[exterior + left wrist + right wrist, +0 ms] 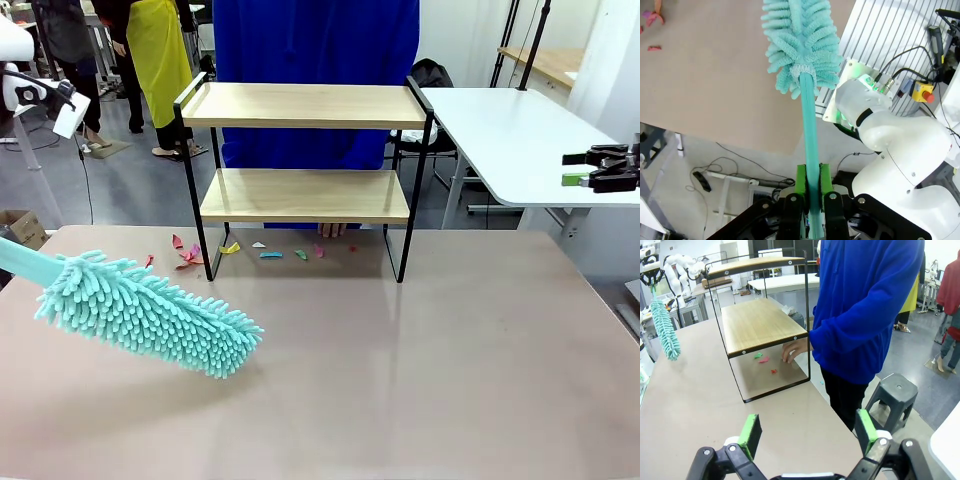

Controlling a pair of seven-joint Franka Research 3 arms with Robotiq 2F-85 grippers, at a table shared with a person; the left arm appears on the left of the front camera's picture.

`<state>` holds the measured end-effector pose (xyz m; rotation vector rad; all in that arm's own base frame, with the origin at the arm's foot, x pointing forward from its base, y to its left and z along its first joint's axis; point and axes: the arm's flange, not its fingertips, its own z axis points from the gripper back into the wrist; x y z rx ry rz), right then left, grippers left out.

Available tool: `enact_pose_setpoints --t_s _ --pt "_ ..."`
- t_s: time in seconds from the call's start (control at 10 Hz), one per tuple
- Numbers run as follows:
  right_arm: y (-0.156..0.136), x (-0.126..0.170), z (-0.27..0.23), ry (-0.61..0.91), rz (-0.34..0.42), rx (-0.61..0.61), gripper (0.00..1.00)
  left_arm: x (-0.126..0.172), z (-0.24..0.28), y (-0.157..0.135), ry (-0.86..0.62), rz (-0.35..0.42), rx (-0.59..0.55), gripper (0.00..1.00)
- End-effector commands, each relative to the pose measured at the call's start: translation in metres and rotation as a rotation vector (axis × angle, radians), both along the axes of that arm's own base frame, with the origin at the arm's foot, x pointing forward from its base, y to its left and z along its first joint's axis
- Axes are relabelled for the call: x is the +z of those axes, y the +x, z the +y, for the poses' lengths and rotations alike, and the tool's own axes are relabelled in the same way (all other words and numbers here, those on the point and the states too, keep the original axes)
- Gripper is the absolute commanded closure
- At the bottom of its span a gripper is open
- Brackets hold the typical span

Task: Clean the shelf.
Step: Clean the specific section of the Shelf indicated by the human with the Duster.

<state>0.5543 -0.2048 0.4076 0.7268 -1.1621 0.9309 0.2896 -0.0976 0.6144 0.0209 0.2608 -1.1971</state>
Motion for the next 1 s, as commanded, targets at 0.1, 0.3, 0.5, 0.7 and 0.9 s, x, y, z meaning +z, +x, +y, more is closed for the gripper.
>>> enact_pose_setpoints --t_s 0.1,0.3,0.5,0.7,0.9 --pt "-0.0005 0.0056 0.0033 -0.021 0.019 -0.015 0.00 -0.0002 0.0018 -0.0018 -0.003 -0.015 0.003 0.87" --pt "-0.0005 0.0056 0.0033 -0.021 0.019 -0.015 0.00 -0.0002 0.0018 -0.0018 -0.003 -0.015 0.003 0.87" --pt "-0.0005 0.0056 0.0033 -0.021 0.019 -0.015 0.00 -0.0002 0.0018 -0.0018 -0.003 -0.015 0.003 0.87" --pt "-0.0005 0.0056 0.0033 -0.021 0.019 -0.015 0.00 -0.0002 0.0018 -0.0018 -0.003 -0.015 0.003 0.87" --pt "-0.0005 0.0056 0.0033 -0.021 0.019 -0.015 0.00 -0.0002 0.0018 -0.0018 -0.003 -0.015 0.003 0.87"
